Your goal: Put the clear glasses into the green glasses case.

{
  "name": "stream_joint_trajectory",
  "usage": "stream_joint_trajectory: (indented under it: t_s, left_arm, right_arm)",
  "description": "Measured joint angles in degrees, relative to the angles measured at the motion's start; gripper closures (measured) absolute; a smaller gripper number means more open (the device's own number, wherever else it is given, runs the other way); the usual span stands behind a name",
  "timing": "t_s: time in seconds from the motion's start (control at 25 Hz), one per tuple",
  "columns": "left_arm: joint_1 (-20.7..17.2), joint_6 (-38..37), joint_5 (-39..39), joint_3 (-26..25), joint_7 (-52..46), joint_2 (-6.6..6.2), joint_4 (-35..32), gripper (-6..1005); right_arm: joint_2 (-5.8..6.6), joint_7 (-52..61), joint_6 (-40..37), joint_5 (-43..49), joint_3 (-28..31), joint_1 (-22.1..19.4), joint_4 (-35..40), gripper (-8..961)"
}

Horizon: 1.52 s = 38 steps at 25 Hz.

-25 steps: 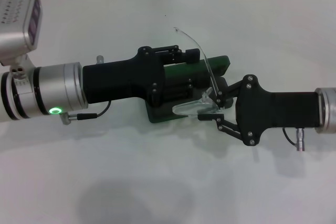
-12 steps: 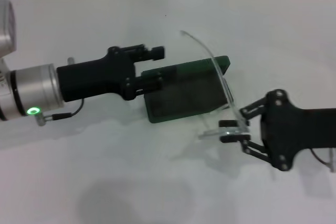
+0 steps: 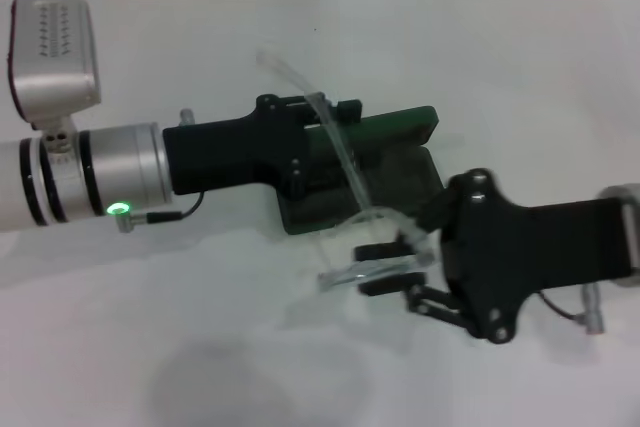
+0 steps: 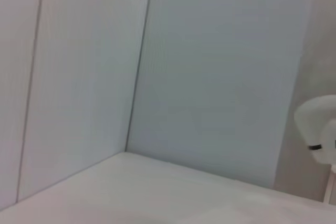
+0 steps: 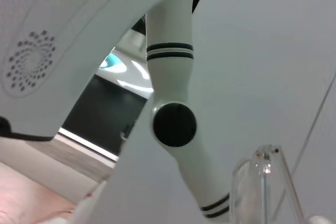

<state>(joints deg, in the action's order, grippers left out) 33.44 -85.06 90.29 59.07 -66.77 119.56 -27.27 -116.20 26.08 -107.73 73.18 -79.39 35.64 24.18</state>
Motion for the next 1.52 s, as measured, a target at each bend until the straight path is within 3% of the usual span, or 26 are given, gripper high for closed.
stream_joint_trajectory:
  t_s: [0.2, 0.64, 1.36, 1.52]
  left_arm:
    - [-0.3, -0.4, -3.8, -0.1, 1.8, 0.03, 0.1, 404]
    - [-3.1, -6.5, -10.3, -0.2, 8.8, 0.07, 0.7, 404]
    - [-3.0, -6.6, -10.6, -0.3, 10.0, -0.03, 0.7, 405]
    - [-4.2, -5.1, -12.9, -2.0, 10.7, -0.07, 0.7, 405]
  right_arm:
    - [0.01, 3.6, 4.3, -4.2, -6.3, 2.0, -3.4, 836]
    - [0.0, 17.9, 15.6, -6.6, -6.7, 1.6, -3.0, 836]
    - [0.05, 20.0, 18.0, -6.7, -6.5, 1.9, -2.7, 836]
    - [0.58, 19.7, 18.3, -6.7, -5.7, 0.5, 0.0, 836]
